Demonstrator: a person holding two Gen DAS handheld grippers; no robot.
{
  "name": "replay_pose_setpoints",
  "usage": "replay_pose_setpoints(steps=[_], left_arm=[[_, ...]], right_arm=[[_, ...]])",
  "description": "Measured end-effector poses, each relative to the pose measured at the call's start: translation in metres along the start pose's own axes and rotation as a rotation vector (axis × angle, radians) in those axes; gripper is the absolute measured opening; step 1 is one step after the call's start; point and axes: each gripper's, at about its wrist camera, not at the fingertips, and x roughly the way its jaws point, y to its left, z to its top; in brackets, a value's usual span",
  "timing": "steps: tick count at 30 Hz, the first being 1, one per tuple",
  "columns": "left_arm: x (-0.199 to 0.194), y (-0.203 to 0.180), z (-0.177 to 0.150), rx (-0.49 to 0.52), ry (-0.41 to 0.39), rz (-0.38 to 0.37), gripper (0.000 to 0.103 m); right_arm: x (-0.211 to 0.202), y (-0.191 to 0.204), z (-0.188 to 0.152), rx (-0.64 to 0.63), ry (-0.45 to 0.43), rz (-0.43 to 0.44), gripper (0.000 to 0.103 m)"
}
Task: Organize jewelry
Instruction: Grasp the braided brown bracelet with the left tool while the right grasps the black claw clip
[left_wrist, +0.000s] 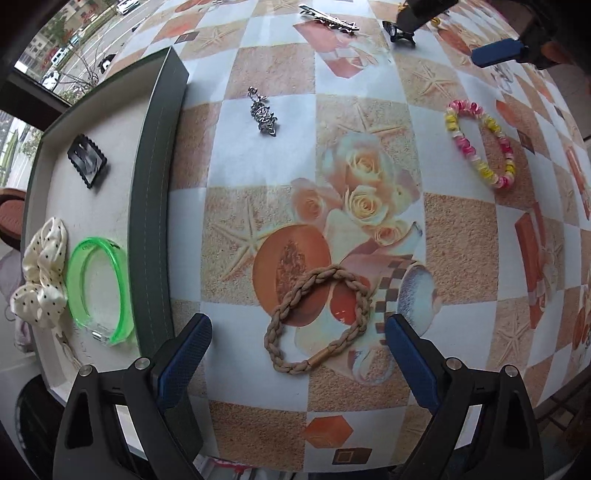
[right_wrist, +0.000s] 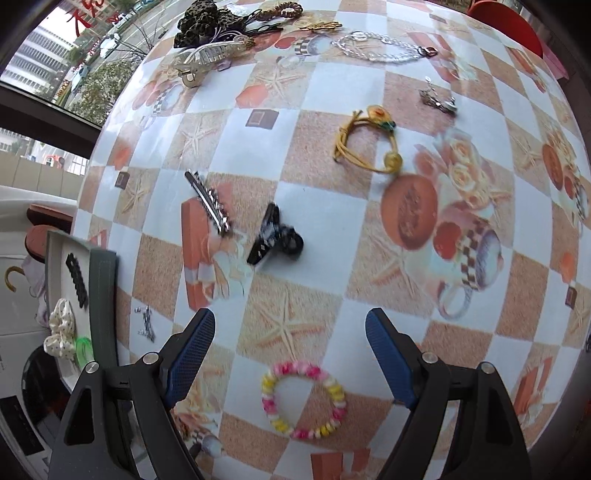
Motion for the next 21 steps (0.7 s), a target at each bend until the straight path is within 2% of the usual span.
replay_pose_setpoints(steps=[5,6,10,13,14,17,18,19,21], left_arm=[[0.003,0.002,-0.002,-0.018,0.000,-0.025,0.098],[0.004,0.004,-0.002,-0.021,0.002,-0.035,0.098],[0.008,0.007,-0.004,-0.013,-0.004,-0.050,0.095],[0.003,-0.002,-0.003,0.005,-0.010,-0.058,0.083],[0.002,-0.004,-0.004,0.012,-0.012,-0.059,0.077],[-0.001,-0.008,-0.006,0.020,-0.013,-0.063,0.061],[-0.002,-0.008,-0.007,0.020,-0.012,-0.064,0.054],[-0.004,-0.010,-0.004,0.021,-0.012,-0.065,0.050],[-0.005,-0.009,-0.005,0.022,-0.013,-0.078,0.025]], right_arm=[[0.016,0.011,0.014,-0.005,-0.013,-0.028,0.084],[0.018,0.012,0.015,-0.005,-0.014,-0.036,0.079],[0.021,0.023,0.020,-0.027,-0.042,-0.093,0.070],[0.023,0.033,0.023,-0.063,-0.053,-0.157,0.056],[0.023,0.035,0.024,-0.071,-0.053,-0.178,0.054],[0.023,0.036,0.023,-0.075,-0.059,-0.220,0.040],[0.025,0.038,0.024,-0.072,-0.061,-0.225,0.033],[0.024,0.037,0.024,-0.066,-0.065,-0.218,0.019],[0.022,0.032,0.023,-0.058,-0.064,-0.216,0.006]])
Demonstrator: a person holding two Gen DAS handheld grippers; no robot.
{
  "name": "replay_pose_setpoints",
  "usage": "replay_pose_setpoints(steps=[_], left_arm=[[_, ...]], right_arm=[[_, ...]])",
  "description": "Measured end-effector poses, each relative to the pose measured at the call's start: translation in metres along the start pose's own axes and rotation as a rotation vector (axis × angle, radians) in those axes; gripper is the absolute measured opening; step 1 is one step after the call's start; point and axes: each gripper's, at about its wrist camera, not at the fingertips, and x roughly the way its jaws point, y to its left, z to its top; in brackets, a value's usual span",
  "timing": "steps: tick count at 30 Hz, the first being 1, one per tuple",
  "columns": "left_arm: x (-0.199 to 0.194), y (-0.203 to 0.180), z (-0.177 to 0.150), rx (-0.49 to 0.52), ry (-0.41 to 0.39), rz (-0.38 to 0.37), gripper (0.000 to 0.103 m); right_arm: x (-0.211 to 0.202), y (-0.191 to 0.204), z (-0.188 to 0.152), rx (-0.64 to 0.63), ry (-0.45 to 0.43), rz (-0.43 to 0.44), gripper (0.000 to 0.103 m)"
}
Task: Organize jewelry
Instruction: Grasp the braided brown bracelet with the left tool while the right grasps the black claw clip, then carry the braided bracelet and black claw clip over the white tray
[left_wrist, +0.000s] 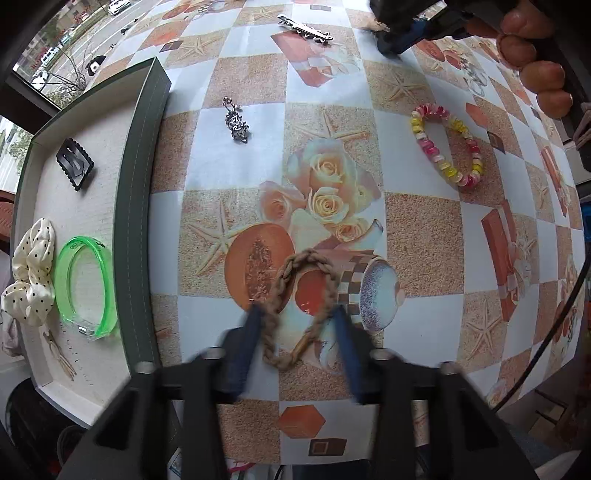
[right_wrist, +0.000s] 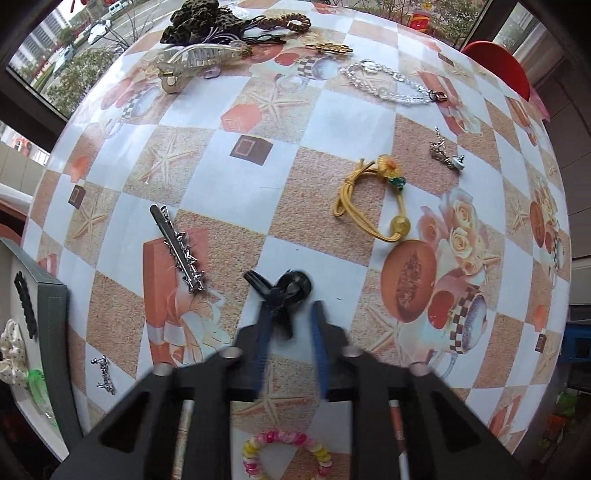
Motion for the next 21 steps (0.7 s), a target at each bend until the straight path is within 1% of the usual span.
replay_pose_setpoints(steps=[1,2,6,10,14,17,21], left_arm=[[-0.004,0.000,0.004,-0.003,0.006,-0.013,0.020],[-0.004,0.002,0.004,-0.013,0.012,-0.036,0.018],[-0.008,0.013,0.011,-0.053,0.019,-0.109,0.015],[-0.014,0.024,0.014,-0.094,0.018,-0.183,0.015],[-0.026,0.030,0.017,-0.100,0.006,-0.211,0.015],[-0.035,0.032,0.022,-0.088,-0.007,-0.218,0.015],[-0.050,0.035,0.019,-0.071,-0.025,-0.222,0.015]], right_arm=[[0.000,-0.001,-0.001,0.006,0.002,0.006,0.006],[-0.002,-0.011,-0.002,0.017,0.007,0.023,0.006],[-0.007,-0.023,-0.010,0.048,0.008,0.075,0.006],[-0.018,-0.030,-0.019,0.067,0.007,0.133,0.006],[-0.028,-0.036,-0.034,0.082,0.010,0.185,0.006],[-0.033,-0.044,-0.044,0.092,0.012,0.209,0.006],[-0.045,-0.042,-0.063,0.107,0.023,0.240,0.006]])
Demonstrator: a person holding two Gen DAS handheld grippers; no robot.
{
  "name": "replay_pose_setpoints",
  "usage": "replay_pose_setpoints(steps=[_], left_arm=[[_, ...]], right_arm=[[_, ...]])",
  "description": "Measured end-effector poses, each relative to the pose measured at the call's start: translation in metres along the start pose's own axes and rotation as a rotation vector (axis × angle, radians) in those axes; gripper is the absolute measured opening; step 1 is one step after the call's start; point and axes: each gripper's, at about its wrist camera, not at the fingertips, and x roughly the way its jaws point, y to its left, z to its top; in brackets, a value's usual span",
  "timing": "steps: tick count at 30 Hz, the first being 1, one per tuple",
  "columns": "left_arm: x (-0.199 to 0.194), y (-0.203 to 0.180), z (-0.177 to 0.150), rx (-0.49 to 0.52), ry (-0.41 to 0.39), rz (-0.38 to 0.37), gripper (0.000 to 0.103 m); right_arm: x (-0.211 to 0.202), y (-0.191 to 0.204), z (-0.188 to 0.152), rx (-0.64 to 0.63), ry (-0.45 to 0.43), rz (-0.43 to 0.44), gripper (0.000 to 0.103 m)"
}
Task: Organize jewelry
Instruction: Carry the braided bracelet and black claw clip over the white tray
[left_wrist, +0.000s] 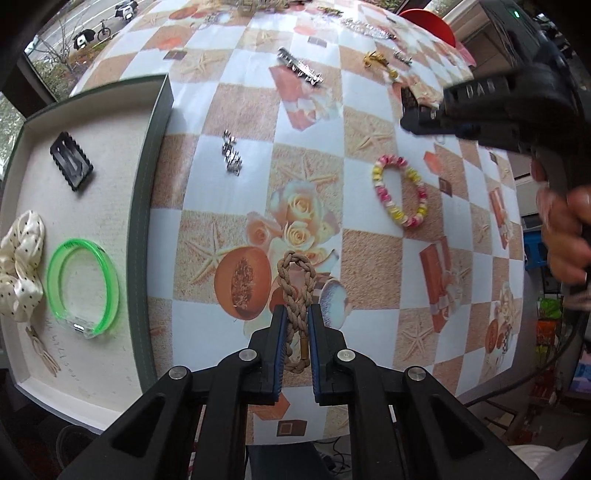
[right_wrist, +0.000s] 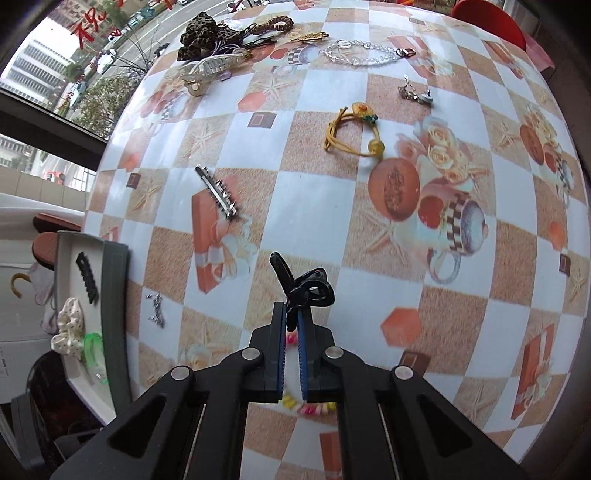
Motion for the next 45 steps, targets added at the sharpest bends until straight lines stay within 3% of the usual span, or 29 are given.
replay_pose_setpoints(steps=[16,34,45], left_arm=[[-0.055,0.020,0.006,0.007,-0.126,0.003,0.015],[-0.091,0.124,-0.044,-0.208,-0.207,0.056,0.015],[-0.076,0.185,-0.073,-0.338,-0.185,0.108,0.015]], right_arm=[[-0.030,0.031,-0.035,-0.029,0.004,0.026,0.006],[-0.012,0.171,-0.035,-0.279,0.029,0.085,0.006],[0.033,0.241,-0.027,-0.388,0.091,0.080,0.006]])
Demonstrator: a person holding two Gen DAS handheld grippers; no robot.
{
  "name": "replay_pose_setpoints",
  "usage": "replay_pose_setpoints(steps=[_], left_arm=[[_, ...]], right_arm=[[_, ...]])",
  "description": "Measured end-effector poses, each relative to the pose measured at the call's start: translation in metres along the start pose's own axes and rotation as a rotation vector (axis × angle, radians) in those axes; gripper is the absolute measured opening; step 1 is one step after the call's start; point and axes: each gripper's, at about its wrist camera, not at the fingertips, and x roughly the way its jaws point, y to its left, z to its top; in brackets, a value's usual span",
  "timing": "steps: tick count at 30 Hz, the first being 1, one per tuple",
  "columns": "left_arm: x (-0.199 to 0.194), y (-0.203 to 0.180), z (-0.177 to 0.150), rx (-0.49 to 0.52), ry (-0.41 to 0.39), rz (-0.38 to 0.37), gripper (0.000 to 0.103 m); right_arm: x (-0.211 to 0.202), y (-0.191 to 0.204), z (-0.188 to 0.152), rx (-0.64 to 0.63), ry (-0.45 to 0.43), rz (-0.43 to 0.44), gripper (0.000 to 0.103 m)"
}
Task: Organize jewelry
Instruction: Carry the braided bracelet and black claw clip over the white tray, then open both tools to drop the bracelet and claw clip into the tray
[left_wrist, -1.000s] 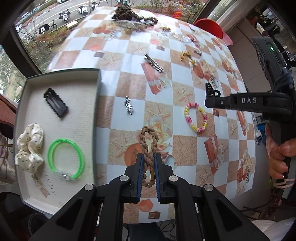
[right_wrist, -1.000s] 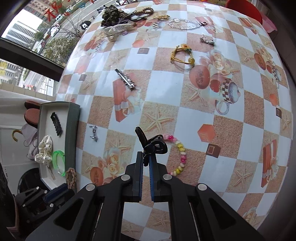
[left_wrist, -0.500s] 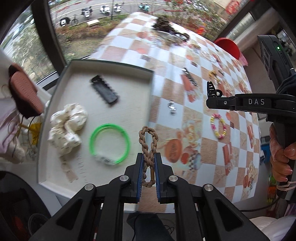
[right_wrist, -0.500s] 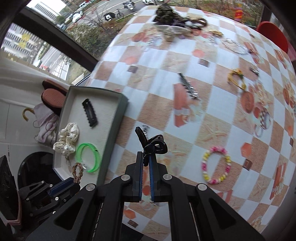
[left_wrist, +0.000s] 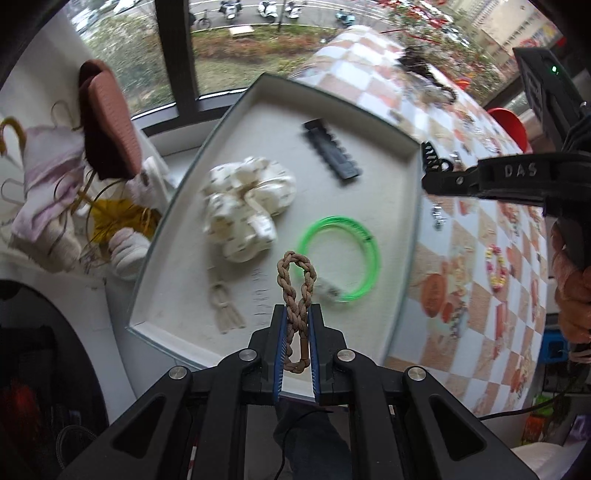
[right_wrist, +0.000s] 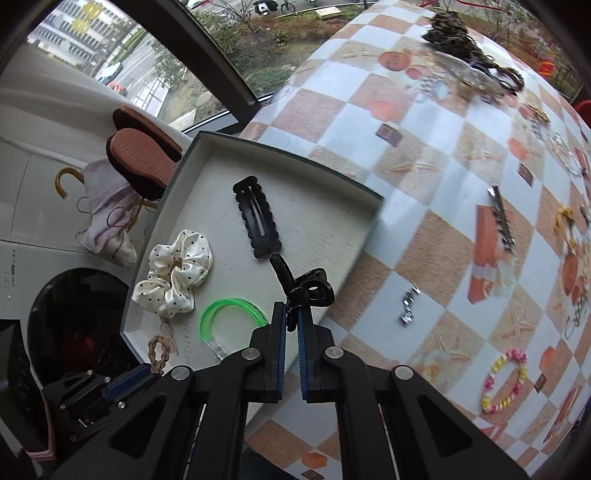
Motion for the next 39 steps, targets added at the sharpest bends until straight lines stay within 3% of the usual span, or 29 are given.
replay_pose_setpoints(steps=[17,26,27,28,30,39], left_arm=[[0.052,0.011,-0.003,0.018,0.068,0.097,0.016],[0.056,0.003,-0.002,0.037,0.078,0.158,0.016],[0.055,0.002,-0.002,0.037,0.081,0.165,0.016],[0.055,0.001,-0.001,0.035,0.083,0.169,0.016],[0.054,0.001,0.001,0.034,0.082,0.176,0.016],[0.051,-0.003,0.002,0.033,0.109,0.182,0.016]], right_arm=[[0.069,0.009,0.035,0.016,0.092,-0.078,0.006],[0.073,0.010,0.035,0.013,0.102,-0.072,0.009],[0.073,0.010,0.035,0.014,0.103,-0.060,0.015],[0.072,0.007,0.037,0.015,0.103,-0.058,0.030],[0.065,0.008,0.036,0.010,0.084,-0.057,0.050],[0.025,-0.001,0.022,0.035,0.014,-0.016,0.054]])
